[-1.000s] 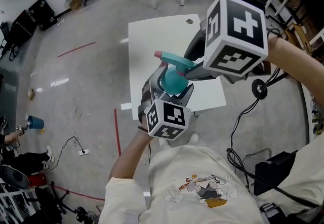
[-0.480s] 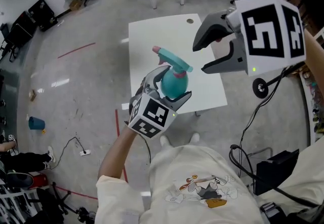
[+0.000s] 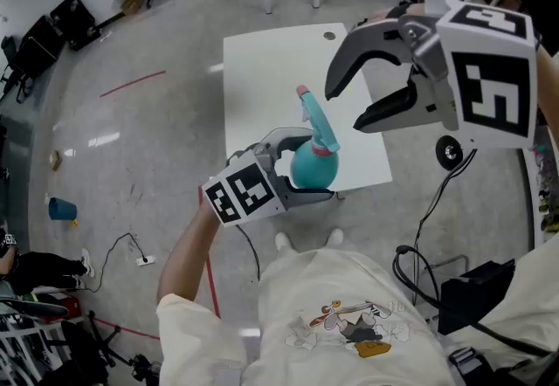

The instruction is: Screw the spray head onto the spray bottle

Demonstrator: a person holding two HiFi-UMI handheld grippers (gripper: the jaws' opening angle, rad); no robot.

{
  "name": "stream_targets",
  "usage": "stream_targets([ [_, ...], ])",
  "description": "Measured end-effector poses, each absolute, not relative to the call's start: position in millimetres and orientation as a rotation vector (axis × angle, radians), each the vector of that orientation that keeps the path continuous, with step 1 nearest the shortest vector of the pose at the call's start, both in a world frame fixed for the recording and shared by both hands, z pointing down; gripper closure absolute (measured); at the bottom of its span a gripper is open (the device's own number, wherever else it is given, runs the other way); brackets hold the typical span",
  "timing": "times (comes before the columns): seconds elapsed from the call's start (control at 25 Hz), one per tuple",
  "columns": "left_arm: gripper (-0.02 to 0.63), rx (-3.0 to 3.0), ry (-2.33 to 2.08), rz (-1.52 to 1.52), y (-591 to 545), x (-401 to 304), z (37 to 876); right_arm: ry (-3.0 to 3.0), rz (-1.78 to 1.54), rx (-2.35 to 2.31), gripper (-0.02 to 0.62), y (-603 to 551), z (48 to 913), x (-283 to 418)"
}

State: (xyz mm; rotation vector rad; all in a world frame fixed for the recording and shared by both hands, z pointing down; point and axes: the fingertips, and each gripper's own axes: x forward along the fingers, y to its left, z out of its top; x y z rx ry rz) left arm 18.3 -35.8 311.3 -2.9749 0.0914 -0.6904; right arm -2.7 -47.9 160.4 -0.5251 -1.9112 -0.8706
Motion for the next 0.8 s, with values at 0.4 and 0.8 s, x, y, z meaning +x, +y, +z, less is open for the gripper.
stream_targets([
  [0.4,0.199,-2.900,-0.336,-0.816,6,33,335,-1.684,-0.899,-0.765,0.440,-11,207,12],
  [0.8,0.199,-2.818,-0.394,-0.847,15,42,332,-1.596,-0.792,-0.891,0.442,12,228,22],
])
